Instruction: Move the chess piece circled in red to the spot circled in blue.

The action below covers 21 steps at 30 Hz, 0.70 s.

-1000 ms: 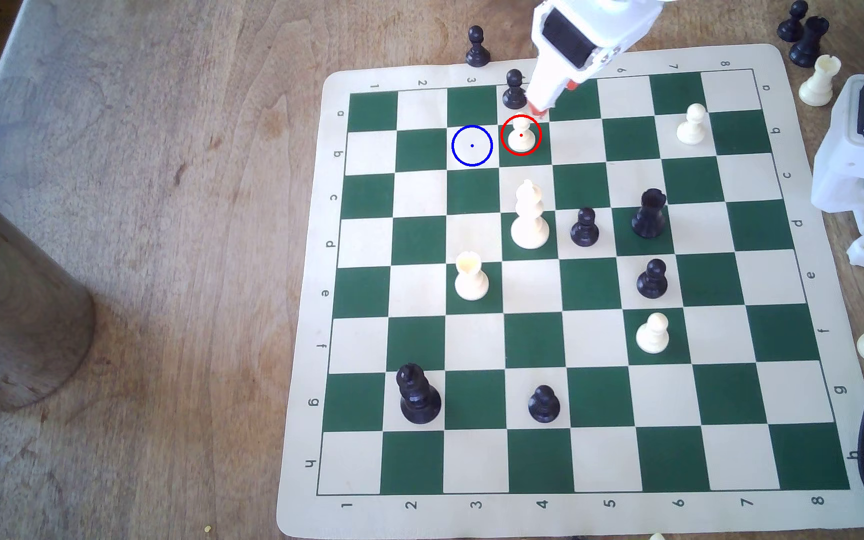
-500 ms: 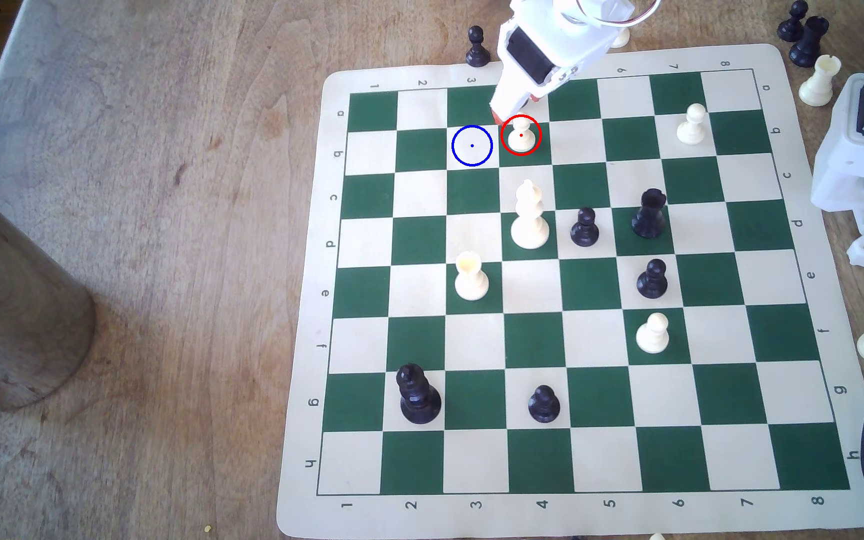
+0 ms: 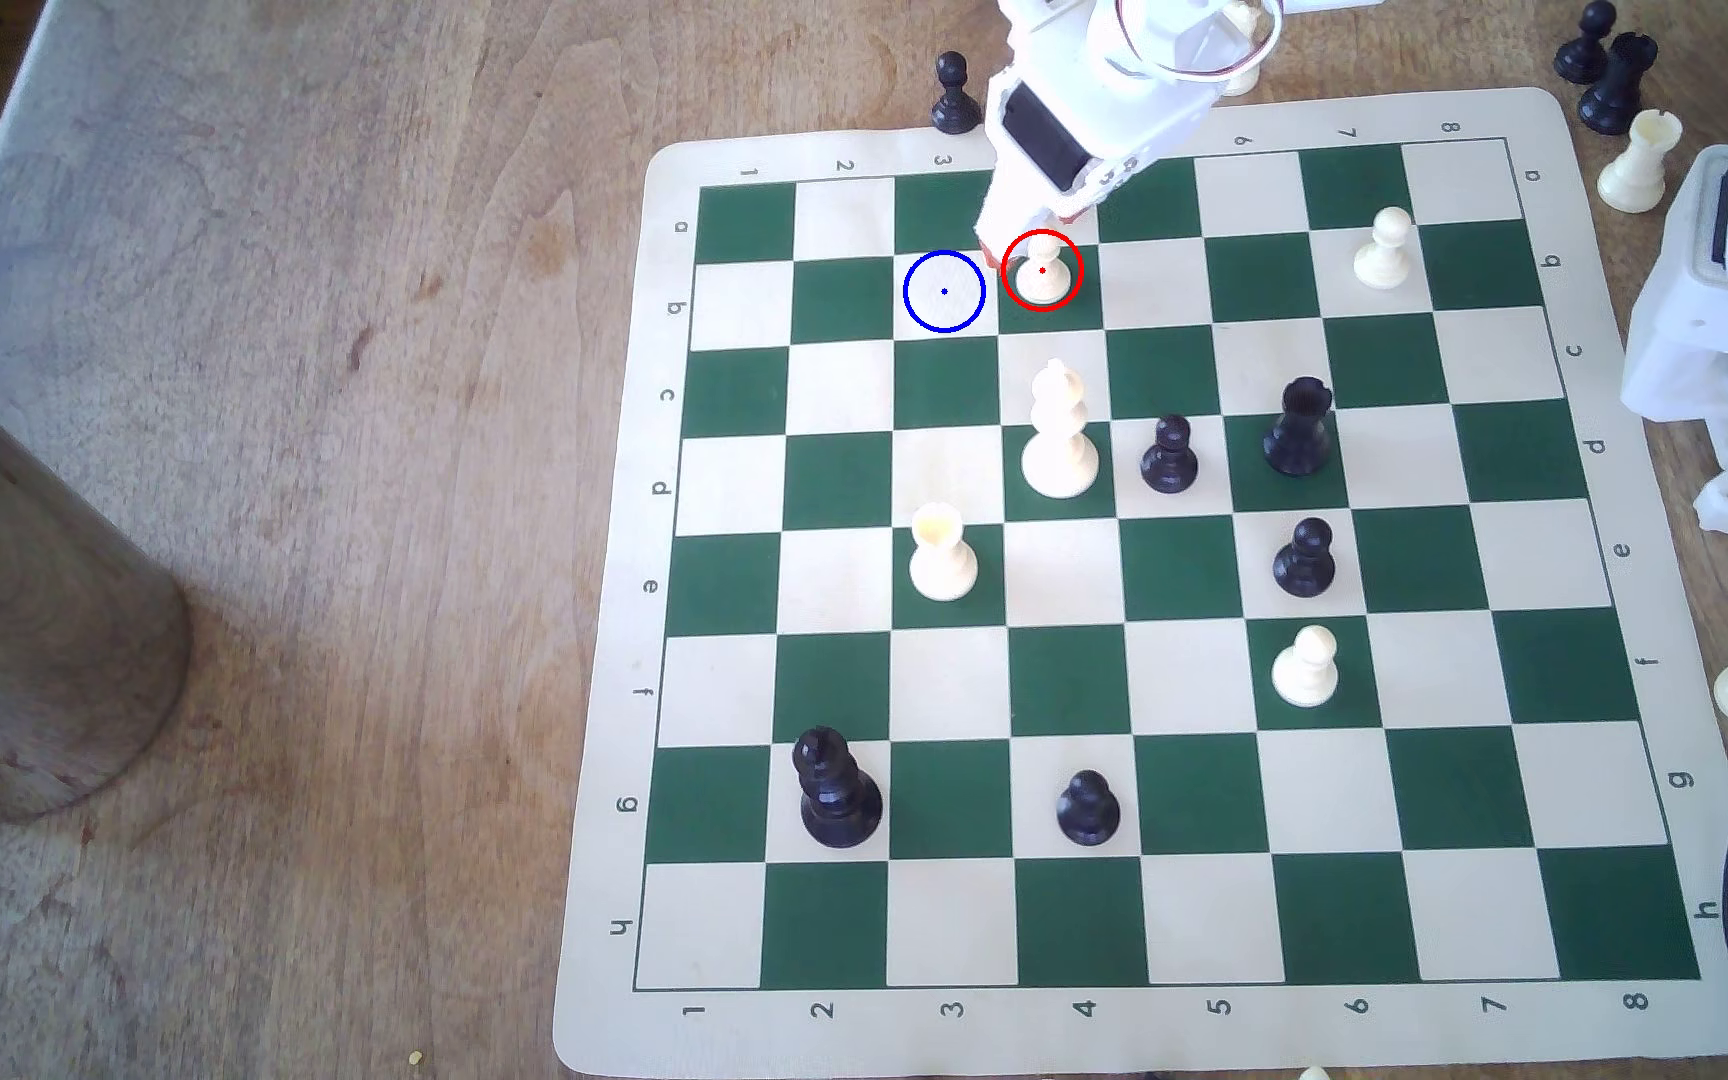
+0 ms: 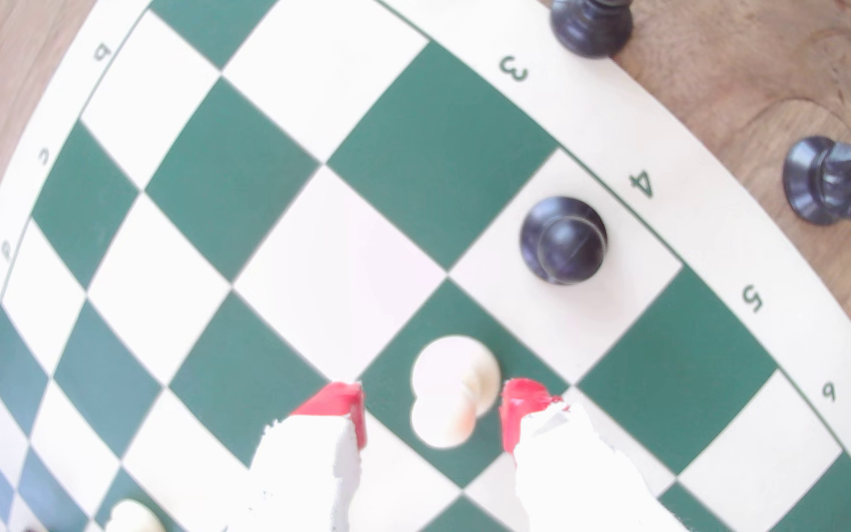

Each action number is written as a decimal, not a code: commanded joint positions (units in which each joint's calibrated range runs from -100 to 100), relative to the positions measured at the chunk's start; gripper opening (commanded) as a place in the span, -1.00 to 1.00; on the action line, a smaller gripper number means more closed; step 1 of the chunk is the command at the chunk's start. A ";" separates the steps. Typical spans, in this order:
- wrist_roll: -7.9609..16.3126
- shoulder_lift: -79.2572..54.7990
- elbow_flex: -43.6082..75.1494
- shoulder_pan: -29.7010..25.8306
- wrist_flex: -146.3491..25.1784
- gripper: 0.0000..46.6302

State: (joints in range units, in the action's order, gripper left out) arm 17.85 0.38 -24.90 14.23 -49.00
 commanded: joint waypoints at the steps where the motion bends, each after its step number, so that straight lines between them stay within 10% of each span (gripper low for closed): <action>1: -0.05 0.39 3.14 0.35 1.17 -0.38; 21: 0.15 -0.80 2.96 -0.58 1.99 -0.50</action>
State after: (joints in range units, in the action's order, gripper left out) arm 17.85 -1.47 -24.90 14.23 -47.81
